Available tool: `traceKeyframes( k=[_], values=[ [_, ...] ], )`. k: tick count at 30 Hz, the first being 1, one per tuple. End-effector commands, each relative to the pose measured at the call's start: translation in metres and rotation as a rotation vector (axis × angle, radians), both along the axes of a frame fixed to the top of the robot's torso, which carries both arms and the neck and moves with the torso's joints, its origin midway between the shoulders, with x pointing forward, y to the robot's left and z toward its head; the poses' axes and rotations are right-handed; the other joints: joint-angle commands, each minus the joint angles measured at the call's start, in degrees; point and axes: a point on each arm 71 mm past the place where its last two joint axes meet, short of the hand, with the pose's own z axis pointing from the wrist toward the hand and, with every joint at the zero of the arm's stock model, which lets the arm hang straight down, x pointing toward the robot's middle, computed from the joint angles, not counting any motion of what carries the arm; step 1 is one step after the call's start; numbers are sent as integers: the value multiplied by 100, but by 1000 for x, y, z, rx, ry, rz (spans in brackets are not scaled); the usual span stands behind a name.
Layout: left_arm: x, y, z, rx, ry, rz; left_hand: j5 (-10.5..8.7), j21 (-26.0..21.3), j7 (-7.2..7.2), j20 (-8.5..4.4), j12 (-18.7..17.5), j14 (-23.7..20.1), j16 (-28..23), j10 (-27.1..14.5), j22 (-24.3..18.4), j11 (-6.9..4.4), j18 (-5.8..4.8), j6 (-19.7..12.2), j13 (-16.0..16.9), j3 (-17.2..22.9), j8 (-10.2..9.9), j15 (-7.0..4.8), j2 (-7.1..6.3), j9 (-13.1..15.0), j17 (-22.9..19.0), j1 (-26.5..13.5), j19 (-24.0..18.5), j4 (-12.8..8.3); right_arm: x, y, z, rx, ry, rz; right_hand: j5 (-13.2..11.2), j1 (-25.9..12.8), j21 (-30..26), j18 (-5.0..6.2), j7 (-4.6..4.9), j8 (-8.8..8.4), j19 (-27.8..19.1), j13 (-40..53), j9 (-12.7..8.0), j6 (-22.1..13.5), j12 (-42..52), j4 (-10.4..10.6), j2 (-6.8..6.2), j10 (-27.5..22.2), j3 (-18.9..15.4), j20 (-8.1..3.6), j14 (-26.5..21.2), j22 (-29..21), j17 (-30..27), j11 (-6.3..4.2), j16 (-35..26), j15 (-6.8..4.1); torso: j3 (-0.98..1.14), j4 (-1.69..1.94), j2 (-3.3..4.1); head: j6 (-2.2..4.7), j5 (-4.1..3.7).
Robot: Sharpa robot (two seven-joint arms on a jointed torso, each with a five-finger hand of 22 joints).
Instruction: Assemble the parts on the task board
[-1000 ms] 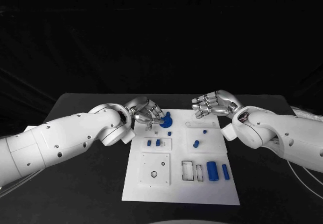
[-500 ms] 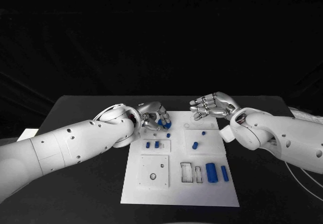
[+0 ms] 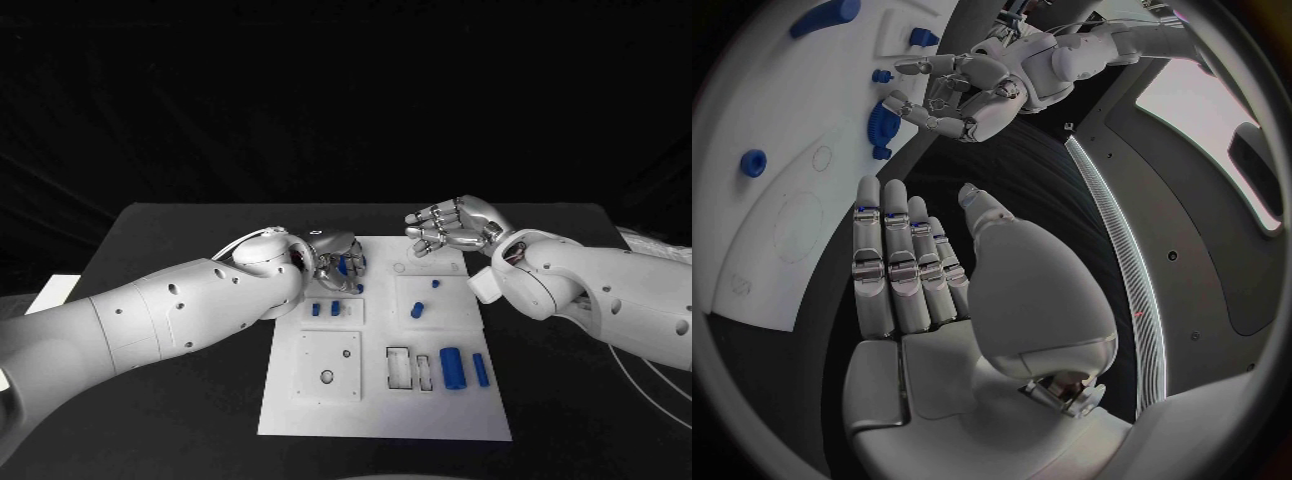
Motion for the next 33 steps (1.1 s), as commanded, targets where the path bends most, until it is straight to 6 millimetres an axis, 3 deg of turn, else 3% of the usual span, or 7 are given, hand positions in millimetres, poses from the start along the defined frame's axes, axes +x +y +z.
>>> traceKeyframes(
  k=[1, 14, 33],
  values=[
    [0, -2, -3, 63, 0, 1, 19, -50, -7, -11, -45, 217, 8, 50, -39, 3, -64, 64, -25, 38, -33, -30, 4, -14, -14, 40, 41, -3, -1, 3, 0, 3, -9, 17, 3, -34, -36, 81, -7, 26, 43, -9, 3, -37, 21, -14, 14, -50, -27, 6, 23, -6, -5, 9, -19, 28, 3, 2, -4, -7, 1],
    [-2, -9, -5, 67, -1, -4, 24, -129, -35, -37, -210, 224, 57, 281, -104, -30, -50, 247, -164, 316, -118, -60, 108, -84, -38, 127, 58, -73, -1, 3, 0, 4, -8, 20, 3, -34, -36, 81, -7, 26, 43, -9, 3, -37, 21, -14, 14, -50, -27, 6, 23, -6, -5, 9, -19, 28, 2, 4, -5, -18, -13],
    [-6, -14, -6, 92, 4, -28, 17, -254, -82, -83, -363, 218, 85, 514, -214, -83, -27, 425, -253, 509, -183, -106, 76, -130, -83, 77, 63, -149, -1, 4, 0, 5, -7, 24, 3, -34, -36, 81, -7, 26, 43, -9, 3, -37, 21, -14, 14, -50, -27, 6, 23, -6, -5, 9, -19, 28, 4, 3, -3, -30, -23]
  ],
)
